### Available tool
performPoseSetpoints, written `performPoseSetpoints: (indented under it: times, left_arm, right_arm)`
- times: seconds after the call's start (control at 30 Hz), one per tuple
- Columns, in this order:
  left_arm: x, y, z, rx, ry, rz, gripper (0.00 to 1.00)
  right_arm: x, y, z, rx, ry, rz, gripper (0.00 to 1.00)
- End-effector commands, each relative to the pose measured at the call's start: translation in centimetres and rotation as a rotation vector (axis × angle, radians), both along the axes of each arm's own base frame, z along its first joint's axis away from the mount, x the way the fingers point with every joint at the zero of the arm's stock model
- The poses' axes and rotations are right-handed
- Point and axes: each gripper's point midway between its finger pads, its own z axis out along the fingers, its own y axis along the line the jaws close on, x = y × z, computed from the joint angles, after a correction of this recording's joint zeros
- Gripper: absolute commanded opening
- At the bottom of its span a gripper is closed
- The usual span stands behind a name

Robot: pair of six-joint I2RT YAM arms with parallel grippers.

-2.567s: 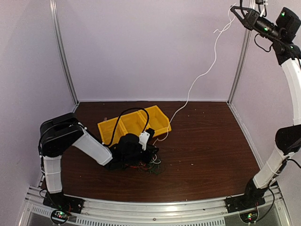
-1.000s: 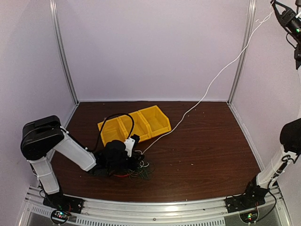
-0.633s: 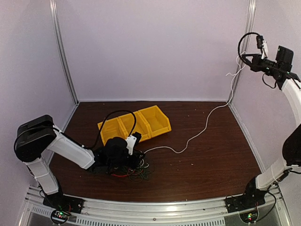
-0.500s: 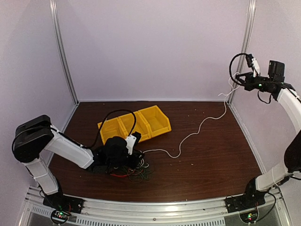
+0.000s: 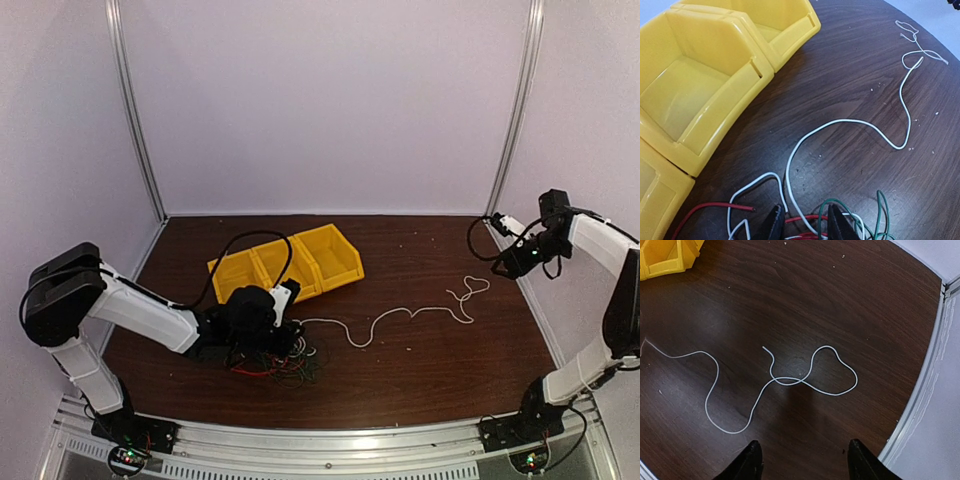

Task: Untangle the cables

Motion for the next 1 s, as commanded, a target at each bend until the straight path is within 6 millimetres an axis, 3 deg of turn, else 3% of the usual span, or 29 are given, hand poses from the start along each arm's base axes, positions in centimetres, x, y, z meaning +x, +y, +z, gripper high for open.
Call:
performPoseSetpoints:
  times: [0.0, 0.03, 0.13, 0.33, 0.47, 0.6, 0.77, 0.97]
  left_arm:
    - [-0.2, 0.8, 1.2, -0.027, -0.008, 0.031, 0.31]
    - [-0.3, 0.9, 1.7, -0.039, -0.016, 0.029, 0.31]
    - [-0.6, 0.9, 2.7, -0.062, -0.027, 0.016, 0.33]
    - [-1.0, 0.6, 4.8, -0.13, -0.032, -0.003, 0.35]
    - [-0.8, 1.0, 4.9, -0.141, 0.013, 0.035, 0.38]
    - [-0.2, 2.2, 4.2, -0.156, 0.098, 0.11, 0.48]
    - [-0.6, 3.8, 3.5, -0.215, 0.15, 0.171, 0.55]
    - [-0.9, 3.7, 2.0, -0.214, 0.184, 0.165, 0.54]
  right_arm:
    - [-2.8, 0.6, 3.3, -0.035, 0.063, 0.084, 0.65]
    - [-3.1, 1.5, 4.1, -0.039, 0.054, 0.117, 0.66]
    - [-3.9, 5.4, 4.0, -0.052, 0.034, 0.238, 0.62]
    - [-2.9, 16.3, 2.4, 0.039, -0.073, 0.457, 0.5]
    - [-2.2, 23.0, 1.0, 0.117, -0.028, 0.546, 0.48]
    - [-3.3, 29.0, -1.2, 0.162, 0.069, 0.642, 0.49]
    - [-5.5, 33.6, -4.9, 0.167, 0.171, 0.673, 0.52]
    - [-7.2, 35.6, -7.4, 0.117, 0.192, 0.678, 0.56]
